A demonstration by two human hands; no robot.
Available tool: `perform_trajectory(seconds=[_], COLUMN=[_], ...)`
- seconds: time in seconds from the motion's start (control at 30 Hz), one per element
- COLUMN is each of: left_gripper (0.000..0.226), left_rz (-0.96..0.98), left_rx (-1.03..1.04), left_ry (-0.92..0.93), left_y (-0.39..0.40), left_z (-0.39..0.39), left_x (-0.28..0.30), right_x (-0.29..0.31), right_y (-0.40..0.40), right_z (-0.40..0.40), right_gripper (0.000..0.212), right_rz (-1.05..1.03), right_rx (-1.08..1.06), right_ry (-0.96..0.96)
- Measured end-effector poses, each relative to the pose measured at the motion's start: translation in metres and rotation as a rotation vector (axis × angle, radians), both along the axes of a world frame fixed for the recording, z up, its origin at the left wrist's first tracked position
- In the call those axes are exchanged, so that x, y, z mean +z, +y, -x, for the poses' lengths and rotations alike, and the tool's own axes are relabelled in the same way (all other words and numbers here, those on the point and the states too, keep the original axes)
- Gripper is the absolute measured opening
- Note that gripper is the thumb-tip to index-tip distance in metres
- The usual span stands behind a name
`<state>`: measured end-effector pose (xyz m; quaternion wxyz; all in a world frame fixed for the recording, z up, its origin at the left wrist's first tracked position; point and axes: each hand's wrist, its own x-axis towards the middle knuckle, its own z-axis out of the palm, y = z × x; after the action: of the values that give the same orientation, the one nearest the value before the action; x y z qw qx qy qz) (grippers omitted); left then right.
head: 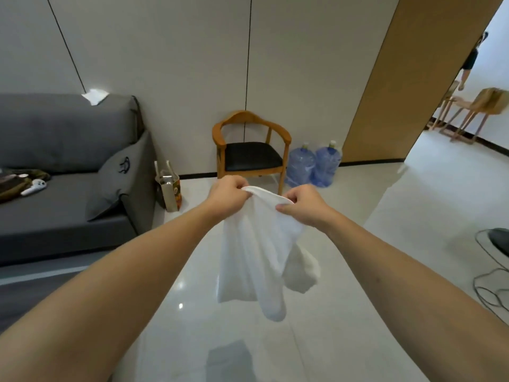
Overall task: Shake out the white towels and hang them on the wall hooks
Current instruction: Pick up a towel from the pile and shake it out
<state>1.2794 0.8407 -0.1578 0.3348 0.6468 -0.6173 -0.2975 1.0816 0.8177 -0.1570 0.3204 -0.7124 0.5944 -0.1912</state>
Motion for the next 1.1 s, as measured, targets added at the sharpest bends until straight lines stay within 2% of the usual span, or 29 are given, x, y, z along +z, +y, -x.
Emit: perform_trajectory(seconds=[0.03, 0.1, 0.17, 0.23, 0.33, 0.43, 0.53, 0.6, 0.67, 0.73, 0.8, 0.83, 0.9, 1.0, 1.1], left_gripper=[0.007, 0.009, 0.027, 0.038, 0.028, 0.023, 0.026, 0.022, 0.014, 0.016, 0.017, 0.016, 0.016, 0.024, 0.019], left_rz=[-0.001, -0.047, -0.123, -0.16, -0.104, -0.029, 0.021, 0.039, 0.048, 0.047, 0.049, 0.055, 0.098, 0.156, 0.222], left_rx=[0.044, 0.007, -0.122, -0.145, 0.111, 0.31, 0.479, 0.568, 0.619, 0.687, 0.772, 0.825, 0.96, 1.152, 1.343], left_ry=[0.005, -0.028, -0.025, 0.045, 0.129, 0.18, 0.204, 0.206, 0.229, 0.232, 0.244, 0.25, 0.221, 0.145, 0.071], left_y=[-0.014, -0.039, -0.06, -0.078, -0.102, -0.116, -0.116, -0.109, -0.093, -0.072, -0.044, -0.031, -0.002, 0.042, 0.099], left_z=[-0.008, -0.023, -0.032, -0.04, -0.062, -0.101, -0.143, -0.168, -0.191, -0.215, -0.243, -0.256, -0.29, -0.341, -0.394], left_x=[-0.001, -0.003, -0.003, -0.001, 0.009, 0.025, 0.032, 0.032, 0.03, 0.028, 0.026, 0.025, 0.022, 0.021, 0.025], right_x=[-0.003, -0.002, 0.009, 0.021, 0.034, 0.028, 0.019, 0.019, 0.02, 0.019, 0.018, 0.017, 0.015, 0.014, 0.014], right_y=[-0.018, -0.053, -0.084, -0.11, -0.143, -0.174, -0.194, -0.196, -0.187, -0.175, -0.163, -0.158, -0.144, -0.115, -0.084], right_z=[-0.004, -0.022, -0.053, -0.088, -0.127, -0.153, -0.195, -0.233, -0.273, -0.311, -0.346, -0.361, -0.399, -0.456, -0.518], right_gripper=[0.015, 0.014, 0.011, 0.012, 0.02, 0.031, 0.023, 0.017, 0.025, 0.028, 0.021, 0.027, 0.04, 0.04, 0.036], right_rz=[0.027, 0.096, 0.133, 0.147, 0.119, -0.082, -0.171, -0.116, -0.098, -0.123, -0.165, -0.173, -0.171, -0.099, -0.007], right_rx=[-0.005, -0.006, 0.068, 0.174, 0.274, 0.419, 0.496, 0.549, 0.658, 0.772, 0.887, 0.948, 1.065, 1.141, 1.193], right_ry=[0.022, -0.062, -0.198, -0.292, -0.424, -0.494, -0.509, -0.503, -0.462, -0.398, -0.304, -0.275, -0.221, -0.142, -0.123])
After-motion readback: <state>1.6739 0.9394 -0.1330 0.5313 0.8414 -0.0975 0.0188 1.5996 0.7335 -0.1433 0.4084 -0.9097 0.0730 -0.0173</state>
